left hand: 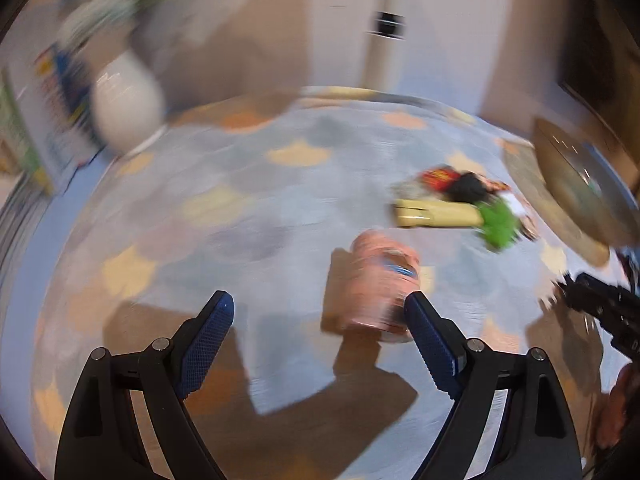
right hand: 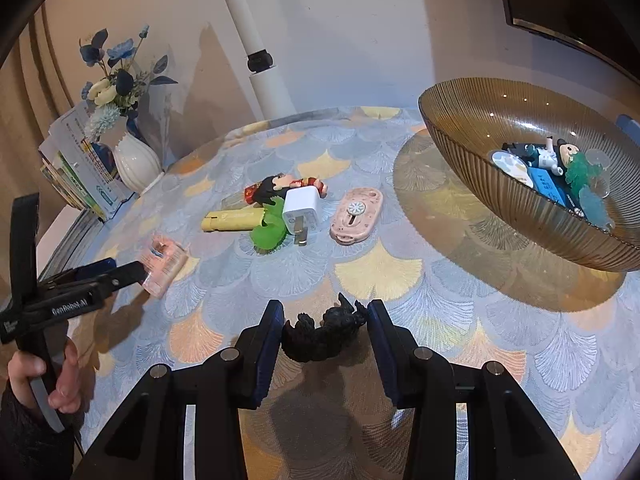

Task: Organize rigid objects
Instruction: 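Lift the black dragon figure with the right gripper while the left lifts the pink box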

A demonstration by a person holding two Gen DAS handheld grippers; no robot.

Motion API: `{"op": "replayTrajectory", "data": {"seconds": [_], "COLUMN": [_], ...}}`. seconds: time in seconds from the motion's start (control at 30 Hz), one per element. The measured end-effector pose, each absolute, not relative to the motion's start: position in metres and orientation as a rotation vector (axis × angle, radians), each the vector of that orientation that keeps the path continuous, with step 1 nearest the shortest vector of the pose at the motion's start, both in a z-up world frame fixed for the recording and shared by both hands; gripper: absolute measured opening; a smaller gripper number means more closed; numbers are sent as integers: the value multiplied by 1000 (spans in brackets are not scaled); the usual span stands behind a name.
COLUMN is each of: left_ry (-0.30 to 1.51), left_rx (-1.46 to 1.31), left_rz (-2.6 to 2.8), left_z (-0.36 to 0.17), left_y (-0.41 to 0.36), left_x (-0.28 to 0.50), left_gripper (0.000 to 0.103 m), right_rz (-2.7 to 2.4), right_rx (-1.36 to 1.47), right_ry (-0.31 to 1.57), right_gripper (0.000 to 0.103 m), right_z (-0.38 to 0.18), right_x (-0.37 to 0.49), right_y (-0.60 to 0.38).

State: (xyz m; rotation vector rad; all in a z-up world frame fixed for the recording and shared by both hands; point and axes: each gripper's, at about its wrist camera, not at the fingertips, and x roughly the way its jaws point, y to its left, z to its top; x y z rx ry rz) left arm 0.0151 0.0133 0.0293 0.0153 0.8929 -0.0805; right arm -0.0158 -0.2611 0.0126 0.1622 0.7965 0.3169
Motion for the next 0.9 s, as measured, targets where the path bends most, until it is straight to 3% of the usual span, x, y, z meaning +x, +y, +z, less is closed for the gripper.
{"op": "replayTrajectory", "data": {"seconds": [0.2,0.27,0.3,0.33,0.37,0.5,0.53,0.77,0.83,0.9], "left_ry": [910,929,945,964,965,948,939,842,825,813], "left_rx": [10,88,105,103,104,71,70,88,89,70], "left_rz": [-238,-222,-206,-191,-187,-191,-195,-168,-166,-172], "left_z": [31,22,15,8,8,14,15,20,22,24], "left_y": [12,-7,-13,-16,-15,-16,-17,-17,-16,-12], "left_x": [3,9,16,24,29,33,31,16,16,15], "left_gripper": [87,79,69,48,39,37,37,37,37,37], "right_rz": [309,327,344,358,358,320,315,220,180,163], "right_rx": [181,209,223,244,257,256,250,99,38,-29], "right_ry": [822,827,819,807,800,806,825,890,899,889], "right_gripper": [42,42,42,42,48,88,90,88,81,58], "right_z": [9,9,11,12,13,12,10,2,1,0], "right_x": [-14,-13,-13,-15,-17,-17,-16,-12,-14,-17], "right_y": [-263,-267,-270,-274,-275,-276,-274,-249,-240,-231]}}
